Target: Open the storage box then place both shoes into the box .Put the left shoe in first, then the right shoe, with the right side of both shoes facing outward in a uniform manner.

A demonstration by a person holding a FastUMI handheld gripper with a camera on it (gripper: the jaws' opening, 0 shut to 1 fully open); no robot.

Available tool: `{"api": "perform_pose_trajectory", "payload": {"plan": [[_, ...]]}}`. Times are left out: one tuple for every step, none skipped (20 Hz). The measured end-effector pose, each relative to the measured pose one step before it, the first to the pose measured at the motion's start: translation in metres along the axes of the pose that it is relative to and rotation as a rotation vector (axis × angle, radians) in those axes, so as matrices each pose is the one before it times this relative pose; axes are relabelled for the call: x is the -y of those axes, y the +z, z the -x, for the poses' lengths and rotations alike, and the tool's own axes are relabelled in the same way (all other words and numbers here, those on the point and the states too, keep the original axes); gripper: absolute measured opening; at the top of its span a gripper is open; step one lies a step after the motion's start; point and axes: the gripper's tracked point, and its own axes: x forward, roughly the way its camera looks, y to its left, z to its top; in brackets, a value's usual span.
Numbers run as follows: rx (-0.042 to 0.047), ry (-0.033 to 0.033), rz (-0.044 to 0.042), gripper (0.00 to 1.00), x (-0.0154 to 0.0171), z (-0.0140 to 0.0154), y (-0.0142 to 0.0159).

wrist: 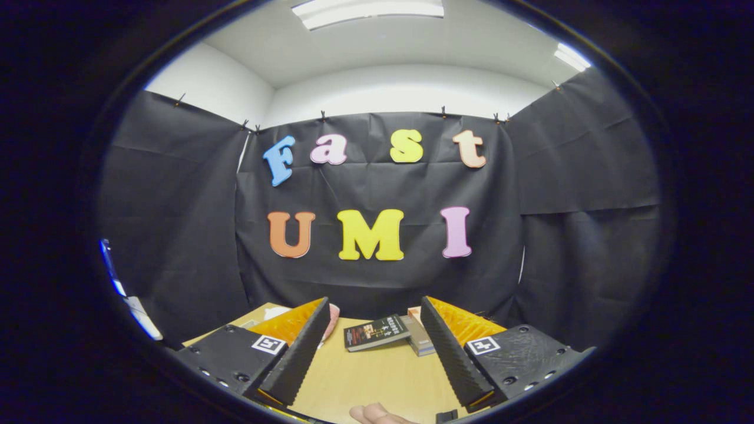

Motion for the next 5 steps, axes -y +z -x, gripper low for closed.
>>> {"api": "perform_pose_trajectory", "payload": {"plan": [[-0.00811, 0.00419, -0.02198, 0.95, -0.00414, -0.00315, -0.00318], [-0.00527, 0.00286, -0.02117, 0.95, -0.00326, -0.00252, -0.00135], [-0.00076, 0.00012, -0.01483, 0.95, 0.00152, -0.00233, -0.001], [0.00273, -0.00027, -0.00235, 0.95, -0.00046, -0.00317, -0.00083], [-0.00251, -0.006, 0.00333, 0.95, 0.00211, -0.00273, -0.00343]]}}
